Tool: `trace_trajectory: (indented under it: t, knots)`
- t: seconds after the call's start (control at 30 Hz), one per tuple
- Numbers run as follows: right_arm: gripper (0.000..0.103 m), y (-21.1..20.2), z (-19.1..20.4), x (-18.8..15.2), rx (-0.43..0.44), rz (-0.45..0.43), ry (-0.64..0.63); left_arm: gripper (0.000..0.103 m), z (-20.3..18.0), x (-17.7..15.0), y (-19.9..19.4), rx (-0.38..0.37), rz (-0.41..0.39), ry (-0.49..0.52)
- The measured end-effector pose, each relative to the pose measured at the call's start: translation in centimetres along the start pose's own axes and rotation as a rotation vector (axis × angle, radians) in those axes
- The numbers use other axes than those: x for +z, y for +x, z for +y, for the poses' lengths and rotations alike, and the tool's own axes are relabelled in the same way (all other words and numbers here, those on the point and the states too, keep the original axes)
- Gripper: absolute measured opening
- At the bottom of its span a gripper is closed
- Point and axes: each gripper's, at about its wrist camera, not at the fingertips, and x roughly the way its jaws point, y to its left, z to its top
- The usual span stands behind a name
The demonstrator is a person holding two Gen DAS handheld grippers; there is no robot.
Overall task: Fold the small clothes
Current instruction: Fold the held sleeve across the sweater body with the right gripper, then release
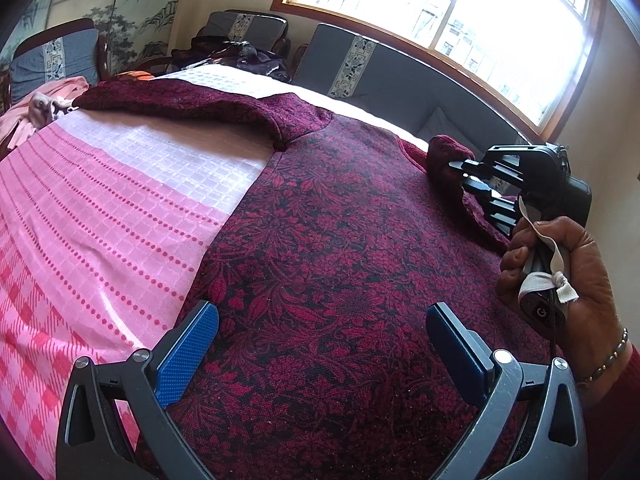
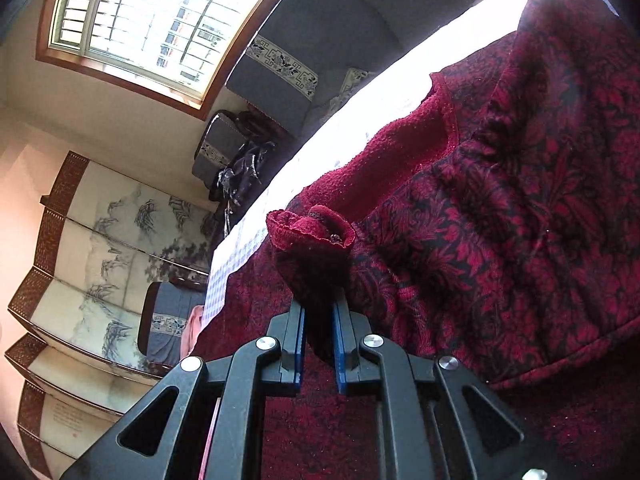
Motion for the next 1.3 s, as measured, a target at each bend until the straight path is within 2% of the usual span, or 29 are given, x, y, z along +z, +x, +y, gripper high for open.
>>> trace_trajectory:
  t: [0.2, 0.73, 0.8, 0.97, 1.07, 1.13, 1.23, 1.3]
  knots:
    - [0.012, 1.0, 0.1, -0.6, 0.015, 0.029, -0.009, 0.103, 0.0, 0.0, 0.0, 0.002, -0.001, 0.001]
    - [0.017, 3.7, 2.0, -2.0, -0.043, 0.078, -0.103, 0.103, 0.0, -0.1, 0.1, 0.0, -0.001, -0.007]
    - [0.021, 3.9, 2.4, -2.3, -0.043, 0.084, -0.125, 0.103, -0.1, -0.1, 0.1, 0.001, -0.001, -0.006]
    - [0.047, 4.0, 3.7, -2.8, 0.011, 0.114, -0.162, 0.103, 0.0, -0.1, 0.0, -0.001, 0.0, -0.007]
    - [0.048, 1.8, 4.4, -3.2, 0.1, 0.095, -0.163, 0.103, 0.0, -0.1, 0.0, -0.005, -0.001, -0.006]
    - [0.048, -0.6, 4.5, -3.8, 0.122, 0.078, -0.187, 0.103, 0.0, -0.1, 0.0, -0.012, -0.005, -0.007]
    - [0.048, -4.5, 4.9, -5.7, 0.042, 0.05, -0.296, 0.103, 0.0, 0.0, -0.2, -0.04, -0.015, -0.004]
    - [0.048, -6.5, 5.2, -7.6, -0.078, 0.042, -0.412, 0.103, 0.0, 0.0, -0.4, -0.058, -0.025, 0.0]
